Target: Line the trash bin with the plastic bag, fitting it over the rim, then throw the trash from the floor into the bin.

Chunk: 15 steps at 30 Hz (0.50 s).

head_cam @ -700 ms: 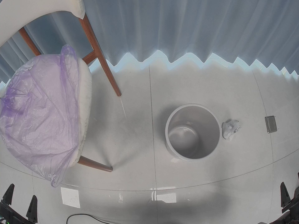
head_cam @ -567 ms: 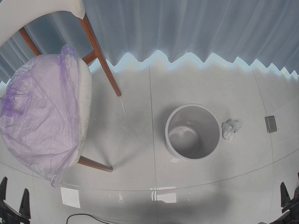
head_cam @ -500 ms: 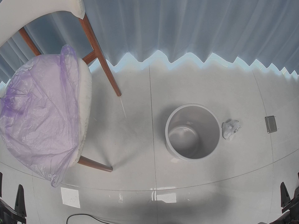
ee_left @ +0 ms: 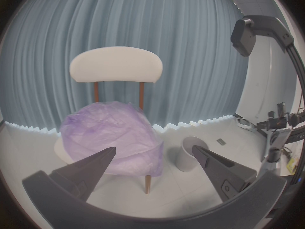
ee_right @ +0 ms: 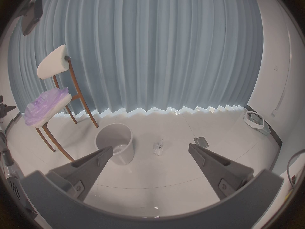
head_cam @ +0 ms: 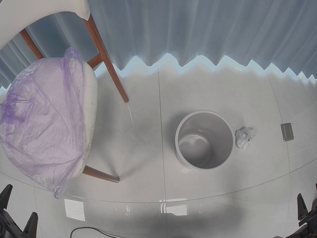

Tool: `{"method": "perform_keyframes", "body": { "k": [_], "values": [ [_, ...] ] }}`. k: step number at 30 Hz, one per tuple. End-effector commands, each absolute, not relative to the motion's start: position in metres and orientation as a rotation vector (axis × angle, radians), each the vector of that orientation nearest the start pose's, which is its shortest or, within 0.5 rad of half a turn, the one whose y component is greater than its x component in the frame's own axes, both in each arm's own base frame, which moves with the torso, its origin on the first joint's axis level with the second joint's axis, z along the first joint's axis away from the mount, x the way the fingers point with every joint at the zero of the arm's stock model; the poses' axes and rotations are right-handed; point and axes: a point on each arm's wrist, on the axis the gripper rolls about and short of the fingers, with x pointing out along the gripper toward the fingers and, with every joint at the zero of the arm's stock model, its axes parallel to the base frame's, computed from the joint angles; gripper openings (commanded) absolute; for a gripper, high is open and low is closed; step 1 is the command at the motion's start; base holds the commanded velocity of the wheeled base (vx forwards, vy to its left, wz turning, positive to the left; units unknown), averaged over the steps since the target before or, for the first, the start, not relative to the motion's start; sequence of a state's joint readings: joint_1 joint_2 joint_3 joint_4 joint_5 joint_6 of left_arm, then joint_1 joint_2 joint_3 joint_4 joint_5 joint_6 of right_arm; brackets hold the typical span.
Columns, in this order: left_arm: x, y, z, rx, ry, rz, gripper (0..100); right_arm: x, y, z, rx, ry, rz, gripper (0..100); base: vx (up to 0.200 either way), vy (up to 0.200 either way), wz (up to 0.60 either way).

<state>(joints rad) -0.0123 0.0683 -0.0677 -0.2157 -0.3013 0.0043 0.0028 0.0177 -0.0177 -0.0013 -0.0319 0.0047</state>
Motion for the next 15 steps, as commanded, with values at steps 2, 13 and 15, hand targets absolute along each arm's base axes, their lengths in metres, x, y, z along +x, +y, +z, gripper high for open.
{"method": "perform_keyframes", "body": {
  "k": [2, 13, 15],
  "values": [
    [0.011, -0.011, 0.176, 0.013, -0.028, -0.534, 100, -0.023, -0.001, 0.076, 0.005, 0.001, -0.029, 100, 0.000, 0.000, 0.00],
    [0.082, -0.027, 0.231, 0.005, 0.091, -0.700, 100, -0.023, -0.001, 0.076, 0.005, 0.001, -0.029, 100, 0.000, 0.000, 0.00],
    [0.094, -0.035, 0.237, 0.053, 0.095, -0.712, 100, -0.023, -0.001, 0.076, 0.005, 0.001, -0.029, 100, 0.000, 0.000, 0.00]
  ]
}}
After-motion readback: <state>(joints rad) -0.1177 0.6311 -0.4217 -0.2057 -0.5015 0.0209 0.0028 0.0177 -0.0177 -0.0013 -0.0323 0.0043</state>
